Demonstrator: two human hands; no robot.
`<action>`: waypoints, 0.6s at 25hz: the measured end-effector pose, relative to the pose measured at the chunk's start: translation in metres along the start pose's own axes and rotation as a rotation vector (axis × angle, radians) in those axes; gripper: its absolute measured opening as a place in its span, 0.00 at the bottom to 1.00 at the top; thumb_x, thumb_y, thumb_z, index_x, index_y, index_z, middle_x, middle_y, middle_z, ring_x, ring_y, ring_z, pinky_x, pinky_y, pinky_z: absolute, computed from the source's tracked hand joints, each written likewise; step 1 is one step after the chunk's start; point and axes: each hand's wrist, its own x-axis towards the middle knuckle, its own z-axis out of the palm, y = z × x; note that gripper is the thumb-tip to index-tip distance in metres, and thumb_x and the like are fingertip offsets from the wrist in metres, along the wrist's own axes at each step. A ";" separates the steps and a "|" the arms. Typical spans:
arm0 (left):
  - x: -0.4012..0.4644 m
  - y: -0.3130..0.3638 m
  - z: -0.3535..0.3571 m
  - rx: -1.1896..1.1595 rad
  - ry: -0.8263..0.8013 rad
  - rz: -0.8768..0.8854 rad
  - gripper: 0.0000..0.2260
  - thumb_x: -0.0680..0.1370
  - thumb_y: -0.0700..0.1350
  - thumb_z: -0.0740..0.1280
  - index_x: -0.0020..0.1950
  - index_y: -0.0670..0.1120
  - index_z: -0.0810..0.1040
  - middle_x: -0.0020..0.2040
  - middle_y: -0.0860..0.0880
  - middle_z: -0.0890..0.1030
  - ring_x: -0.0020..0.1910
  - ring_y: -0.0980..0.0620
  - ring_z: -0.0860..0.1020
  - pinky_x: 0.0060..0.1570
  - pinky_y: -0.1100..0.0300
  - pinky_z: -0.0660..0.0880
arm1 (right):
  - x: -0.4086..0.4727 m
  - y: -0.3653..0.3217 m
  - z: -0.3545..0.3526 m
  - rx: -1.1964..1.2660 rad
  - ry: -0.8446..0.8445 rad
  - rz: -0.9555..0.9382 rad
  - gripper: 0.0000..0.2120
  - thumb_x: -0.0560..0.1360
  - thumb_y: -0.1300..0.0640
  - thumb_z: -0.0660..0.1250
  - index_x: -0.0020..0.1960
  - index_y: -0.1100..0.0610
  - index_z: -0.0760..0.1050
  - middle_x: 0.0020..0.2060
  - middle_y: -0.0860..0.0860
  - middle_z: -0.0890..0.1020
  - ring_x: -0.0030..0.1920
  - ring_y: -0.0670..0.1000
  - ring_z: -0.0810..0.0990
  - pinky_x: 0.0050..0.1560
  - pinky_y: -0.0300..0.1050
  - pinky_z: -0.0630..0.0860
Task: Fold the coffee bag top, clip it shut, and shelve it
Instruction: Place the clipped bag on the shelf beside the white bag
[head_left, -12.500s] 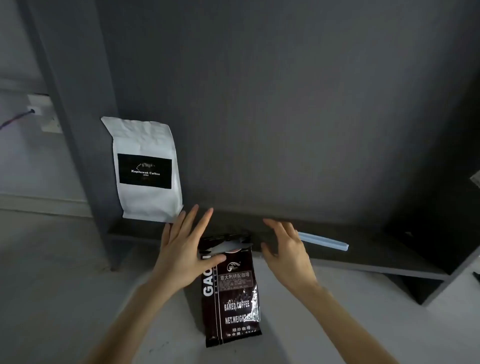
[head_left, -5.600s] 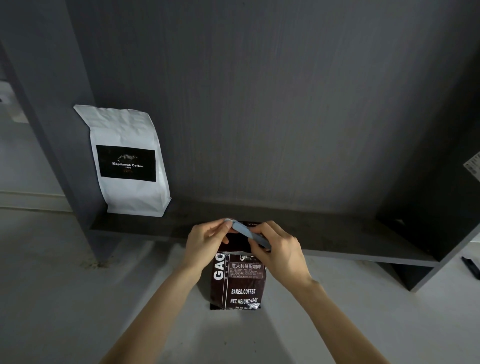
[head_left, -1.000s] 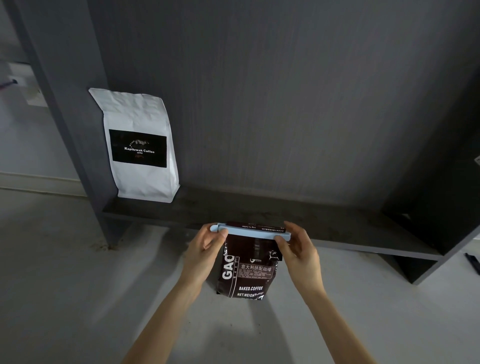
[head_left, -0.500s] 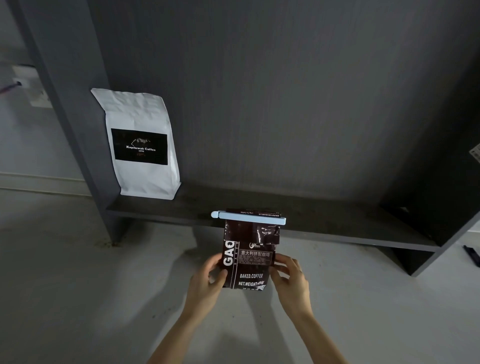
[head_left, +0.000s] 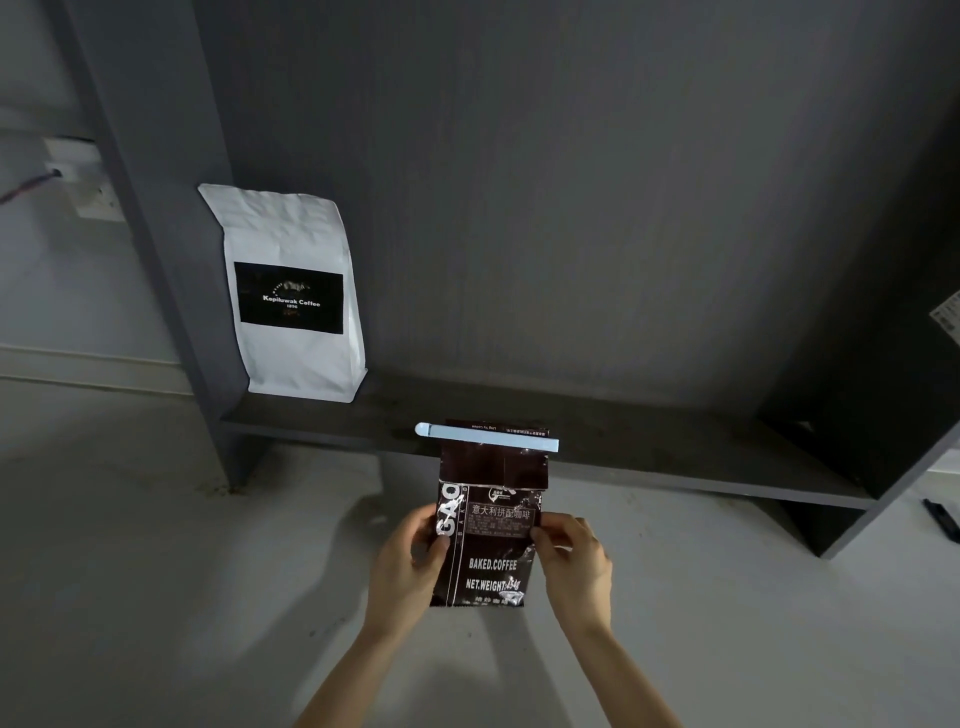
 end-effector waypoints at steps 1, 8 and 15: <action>0.001 0.000 -0.004 -0.008 -0.005 0.007 0.12 0.73 0.35 0.64 0.55 0.43 0.75 0.44 0.59 0.77 0.44 0.63 0.75 0.40 0.81 0.68 | 0.001 -0.004 0.003 0.005 -0.005 -0.003 0.05 0.72 0.64 0.65 0.44 0.58 0.79 0.42 0.52 0.79 0.37 0.45 0.77 0.37 0.31 0.69; 0.050 0.027 -0.047 0.011 0.058 0.109 0.14 0.74 0.39 0.64 0.60 0.44 0.72 0.51 0.53 0.77 0.49 0.55 0.76 0.41 0.73 0.70 | 0.034 -0.062 0.015 0.078 -0.024 -0.144 0.04 0.71 0.64 0.67 0.44 0.59 0.79 0.39 0.50 0.78 0.36 0.39 0.76 0.35 0.20 0.68; 0.121 0.055 -0.077 -0.012 0.226 0.129 0.14 0.73 0.37 0.66 0.59 0.42 0.73 0.54 0.48 0.79 0.52 0.52 0.76 0.52 0.66 0.70 | 0.087 -0.122 0.031 0.071 -0.031 -0.337 0.05 0.70 0.61 0.68 0.46 0.59 0.79 0.39 0.48 0.77 0.36 0.37 0.75 0.37 0.17 0.67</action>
